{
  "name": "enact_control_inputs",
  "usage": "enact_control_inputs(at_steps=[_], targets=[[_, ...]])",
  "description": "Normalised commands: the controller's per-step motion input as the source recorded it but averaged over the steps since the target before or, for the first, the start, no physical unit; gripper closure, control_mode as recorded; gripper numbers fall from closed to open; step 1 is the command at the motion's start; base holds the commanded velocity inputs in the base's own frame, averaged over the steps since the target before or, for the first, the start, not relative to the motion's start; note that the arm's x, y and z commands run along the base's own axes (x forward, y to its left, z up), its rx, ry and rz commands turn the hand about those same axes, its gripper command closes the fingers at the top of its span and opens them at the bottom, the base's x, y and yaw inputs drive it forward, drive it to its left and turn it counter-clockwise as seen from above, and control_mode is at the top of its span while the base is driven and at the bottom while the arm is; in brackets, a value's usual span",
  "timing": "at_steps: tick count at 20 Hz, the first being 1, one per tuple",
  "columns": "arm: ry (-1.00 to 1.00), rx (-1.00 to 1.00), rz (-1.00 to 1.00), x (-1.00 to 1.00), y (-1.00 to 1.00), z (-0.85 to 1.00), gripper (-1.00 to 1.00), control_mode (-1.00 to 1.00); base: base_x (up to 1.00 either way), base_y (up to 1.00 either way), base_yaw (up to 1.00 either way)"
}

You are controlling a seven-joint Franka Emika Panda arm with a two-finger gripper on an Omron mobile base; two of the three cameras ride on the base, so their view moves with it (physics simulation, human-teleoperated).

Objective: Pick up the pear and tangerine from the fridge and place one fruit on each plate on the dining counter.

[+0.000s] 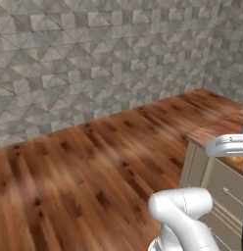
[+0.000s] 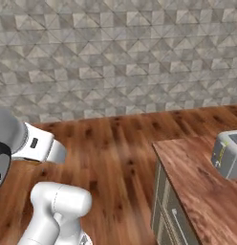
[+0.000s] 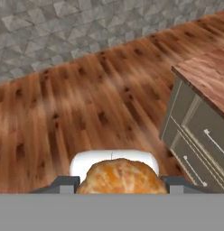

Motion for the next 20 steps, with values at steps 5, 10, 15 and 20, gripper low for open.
enact_control_inputs(at_steps=[5, 10, 15, 20], targets=[[0.0, 0.0, 0.0, 0.0, 0.0, 0.0, 1.0, 1.0, 1.0, 0.36, -0.48], [0.0, 0.0, 0.0, 0.0, 0.0, 0.0, 1.0, 1.0, 0.93, 0.34, -0.49], [0.0, 0.0, 0.0, 0.0, 0.0, 0.0, 1.0, 1.0, 0.87, 0.37, -0.52], [0.0, 0.0, 0.0, 0.0, 0.0, 0.0, 1.0, 1.0, 0.83, 0.37, -0.51]])
